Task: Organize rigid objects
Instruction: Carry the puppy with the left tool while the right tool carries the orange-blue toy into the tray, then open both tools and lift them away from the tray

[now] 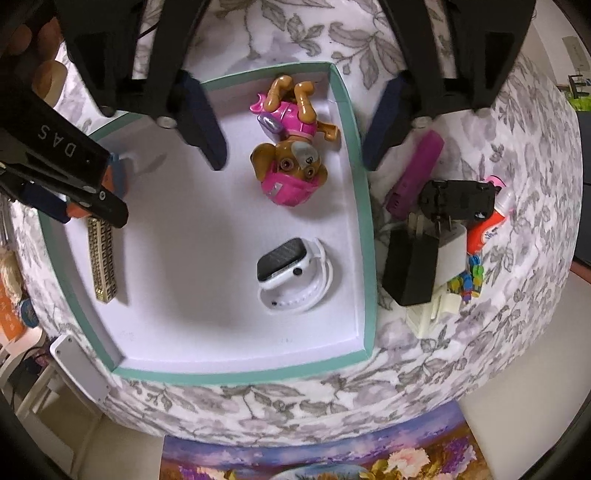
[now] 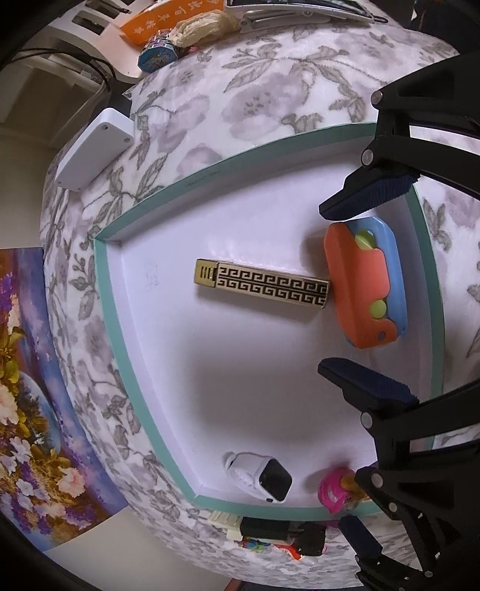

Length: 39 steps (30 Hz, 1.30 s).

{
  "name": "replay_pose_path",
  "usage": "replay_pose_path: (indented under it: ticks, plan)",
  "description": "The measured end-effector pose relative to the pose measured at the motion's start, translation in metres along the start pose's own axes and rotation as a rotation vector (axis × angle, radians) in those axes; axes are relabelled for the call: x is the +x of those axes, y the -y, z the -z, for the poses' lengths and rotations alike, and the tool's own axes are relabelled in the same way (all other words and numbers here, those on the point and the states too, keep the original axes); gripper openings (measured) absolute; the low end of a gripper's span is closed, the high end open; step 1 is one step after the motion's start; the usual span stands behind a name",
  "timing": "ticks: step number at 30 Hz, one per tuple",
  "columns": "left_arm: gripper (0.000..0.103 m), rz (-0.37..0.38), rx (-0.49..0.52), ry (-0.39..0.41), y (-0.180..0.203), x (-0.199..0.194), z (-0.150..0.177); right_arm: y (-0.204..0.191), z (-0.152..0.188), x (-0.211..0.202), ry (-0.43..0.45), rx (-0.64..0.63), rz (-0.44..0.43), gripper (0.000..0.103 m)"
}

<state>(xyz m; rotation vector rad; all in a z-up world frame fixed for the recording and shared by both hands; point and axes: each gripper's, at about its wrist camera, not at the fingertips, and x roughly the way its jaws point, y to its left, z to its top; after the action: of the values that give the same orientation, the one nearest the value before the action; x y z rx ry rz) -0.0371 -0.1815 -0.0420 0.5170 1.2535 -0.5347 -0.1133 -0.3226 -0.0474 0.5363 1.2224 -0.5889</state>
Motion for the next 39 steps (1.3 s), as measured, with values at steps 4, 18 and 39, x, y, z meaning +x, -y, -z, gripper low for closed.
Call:
replay_pose_path:
  ticks: [4,18,39]
  plan:
    - [0.079,0.007,-0.019,0.022,-0.007,-0.006,-0.002,-0.001,-0.001,-0.002,0.018,0.003,-0.007,0.081]
    - [0.088,0.018,-0.302,0.047,-0.088,-0.011,-0.009,-0.009,-0.003,-0.013,0.081,-0.015,0.022,0.103]
    - [0.088,-0.001,-0.653,0.176,-0.225,-0.041,0.013,-0.082,0.006,-0.039,0.166,-0.135,-0.018,0.103]
